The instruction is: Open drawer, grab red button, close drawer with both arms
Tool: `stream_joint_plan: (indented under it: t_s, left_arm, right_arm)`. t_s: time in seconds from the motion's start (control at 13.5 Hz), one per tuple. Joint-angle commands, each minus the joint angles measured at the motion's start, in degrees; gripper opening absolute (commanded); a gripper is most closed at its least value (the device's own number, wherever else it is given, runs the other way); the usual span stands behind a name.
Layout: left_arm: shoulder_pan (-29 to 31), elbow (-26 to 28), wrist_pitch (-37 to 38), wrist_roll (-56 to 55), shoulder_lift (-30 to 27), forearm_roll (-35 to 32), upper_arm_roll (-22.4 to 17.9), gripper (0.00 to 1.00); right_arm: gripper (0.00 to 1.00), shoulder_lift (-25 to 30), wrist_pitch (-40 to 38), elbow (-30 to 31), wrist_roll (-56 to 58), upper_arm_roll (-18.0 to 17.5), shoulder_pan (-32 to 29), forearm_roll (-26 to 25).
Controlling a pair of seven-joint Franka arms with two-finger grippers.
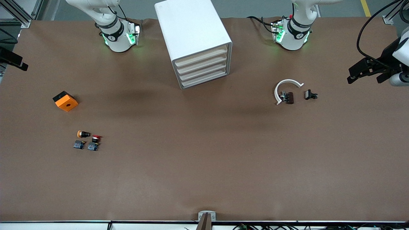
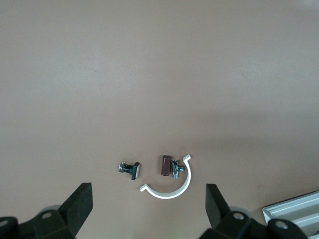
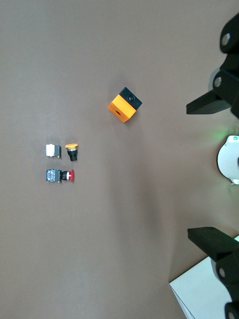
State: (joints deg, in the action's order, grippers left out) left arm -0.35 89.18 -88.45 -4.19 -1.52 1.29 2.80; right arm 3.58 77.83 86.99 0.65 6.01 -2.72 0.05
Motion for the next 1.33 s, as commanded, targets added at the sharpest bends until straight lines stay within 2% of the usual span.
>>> stream_joint_plan:
  t_s: [0.0, 0.22, 0.67, 0.81, 1.26]
  left_arm:
    - [0.09, -1.03, 1.26, 0.58, 0.03, -0.85, 0.36, 1.0]
    - [0.0, -0.94, 1.26, 0.49, 0.03, -0.85, 0.45, 1.0]
    - [0.0, -0.85, 1.26, 0.15, 0.03, -0.76, 0.45, 1.0]
    - [0.0, -0.85, 1.26, 0.06, 0.03, -0.76, 0.45, 1.0]
    - [0.0, -0.85, 1.35, 0.14, 0.12, -0.76, 0.36, 1.0]
  right_arm:
    - [1.0, 3.54, 1.01, 3.27, -0.65, -0.21, -0.62, 0.75]
    - [1.0, 4.42, 3.02, 5.29, -0.65, -0.21, -0.62, 0.75]
    - [1.0, 4.51, 4.08, 5.38, -0.04, -0.29, -0.71, 0.66]
    - [1.0, 4.51, 4.08, 5.38, 0.14, -2.04, -1.67, 0.57]
    - [1.0, 4.94, 4.61, 5.65, 0.23, -2.49, -1.85, 0.39]
